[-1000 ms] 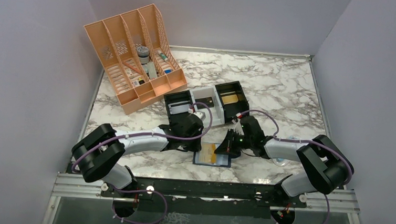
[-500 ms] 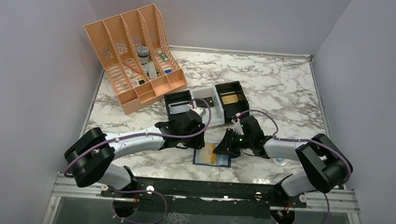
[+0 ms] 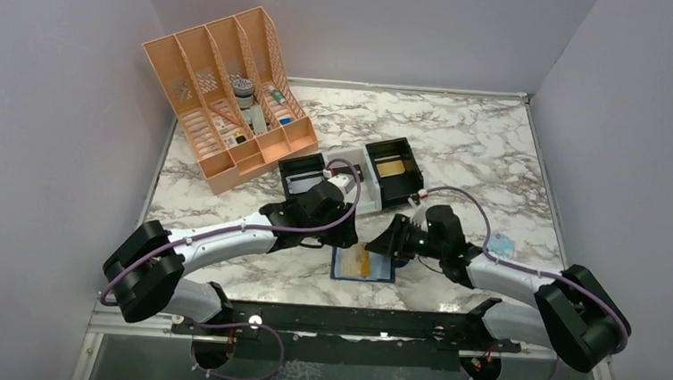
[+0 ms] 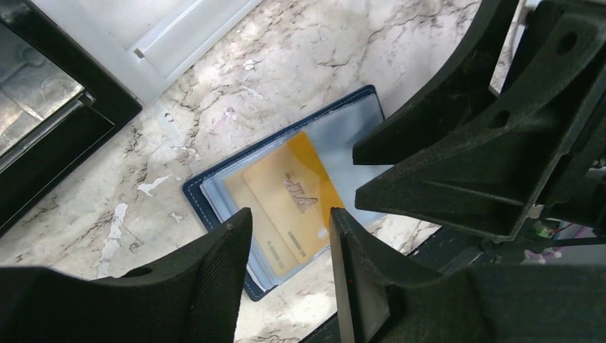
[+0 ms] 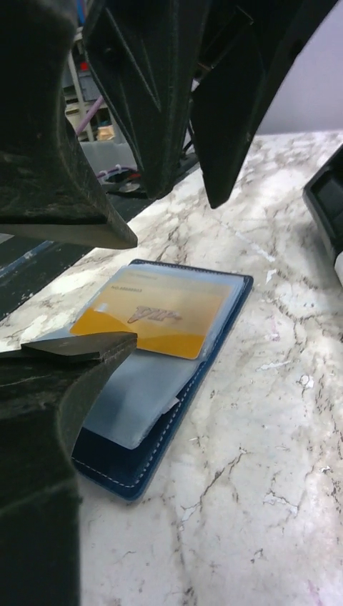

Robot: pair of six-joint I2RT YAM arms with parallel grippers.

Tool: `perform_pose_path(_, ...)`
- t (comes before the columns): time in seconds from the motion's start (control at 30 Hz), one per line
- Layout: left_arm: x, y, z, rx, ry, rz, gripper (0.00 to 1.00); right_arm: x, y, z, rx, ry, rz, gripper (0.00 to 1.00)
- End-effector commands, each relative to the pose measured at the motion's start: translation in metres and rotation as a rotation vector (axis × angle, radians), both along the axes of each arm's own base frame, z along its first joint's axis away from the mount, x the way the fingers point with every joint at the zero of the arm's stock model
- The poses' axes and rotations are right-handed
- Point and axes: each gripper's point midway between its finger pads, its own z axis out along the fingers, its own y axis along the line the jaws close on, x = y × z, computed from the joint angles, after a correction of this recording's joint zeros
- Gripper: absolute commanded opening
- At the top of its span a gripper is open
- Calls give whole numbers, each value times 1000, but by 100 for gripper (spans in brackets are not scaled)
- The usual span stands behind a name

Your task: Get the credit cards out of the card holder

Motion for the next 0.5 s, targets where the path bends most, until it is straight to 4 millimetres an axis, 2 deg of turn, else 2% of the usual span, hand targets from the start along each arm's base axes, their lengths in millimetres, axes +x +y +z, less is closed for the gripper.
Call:
perform_pose_path(0.0, 1, -8, 17, -85, -25, 11, 48, 6, -7, 22, 97, -137, -86, 48)
perform_pose_path(0.17, -5, -15, 26, -185, -17, 7, 52, -3, -21, 39, 168, -211, -145, 48)
perform_pose_path(0.33, -14, -20, 12, -174, 47, -24, 50, -3, -21, 35, 104, -150, -139, 43)
perform_pose_path(0.47, -17, -20, 6, -161, 60, -28, 48, -5, -17, 30, 103, -122, -109, 42)
